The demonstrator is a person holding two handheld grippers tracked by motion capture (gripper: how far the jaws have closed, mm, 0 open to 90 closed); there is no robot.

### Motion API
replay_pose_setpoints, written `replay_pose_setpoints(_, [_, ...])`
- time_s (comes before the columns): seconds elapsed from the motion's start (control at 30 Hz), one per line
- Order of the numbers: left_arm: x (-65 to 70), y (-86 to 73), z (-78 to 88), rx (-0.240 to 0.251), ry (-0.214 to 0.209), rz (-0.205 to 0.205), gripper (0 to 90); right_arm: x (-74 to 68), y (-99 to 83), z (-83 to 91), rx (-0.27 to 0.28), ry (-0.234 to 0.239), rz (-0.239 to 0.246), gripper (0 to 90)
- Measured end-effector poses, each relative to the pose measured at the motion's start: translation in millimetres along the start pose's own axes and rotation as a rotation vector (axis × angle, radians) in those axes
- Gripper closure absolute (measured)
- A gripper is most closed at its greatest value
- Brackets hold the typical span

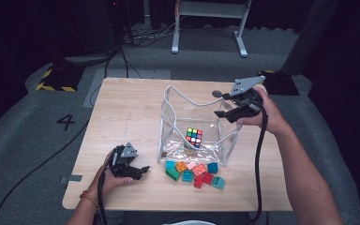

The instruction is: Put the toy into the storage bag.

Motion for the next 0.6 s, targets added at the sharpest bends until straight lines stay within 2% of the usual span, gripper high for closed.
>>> replay_pose_setpoints(0.1, [0.0, 0.0, 0.0, 0.000, 0.000, 0.000, 15.6, 2.2, -0.9, 9.9, 0.031, -0.020, -0.022, 30.0])
replay_pose_setpoints(0.23, [0.0, 0.0, 0.0, 0.000, 0.000, 0.000, 15.6, 3.5, -3.3, 26.9, 0.099, -0.045, -0.049, 29.6])
replay_pose_setpoints(0.4, [0.0, 0.0, 0.0, 0.000, 0.001, 0.000, 15.6, 2.3, -5.8, 37.4, 0.128, -0.059, -0.053, 29.5])
replay_pose_setpoints(0.5, [0.0, 0.0, 0.0, 0.000, 0.001, 0.000, 15.6, 2.4, -10.9, 48.8, 0.164, -0.071, -0.077, 29.5])
replay_pose_setpoints(0.6, [0.0, 0.0, 0.0, 0.000, 0.001, 0.000, 15.6, 2.0, -13.8, 52.9, 0.172, -0.076, -0.079, 29.5])
Point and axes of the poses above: each handheld gripper's, and its own axes: z roughly backward along the jaws, y roughly out of its top, x roughly to its right, the point moved 3 cm from there along -z, roughly forward along the jaws, and after that the axes turned 5 degrees about -y, right-handed, at the moved point
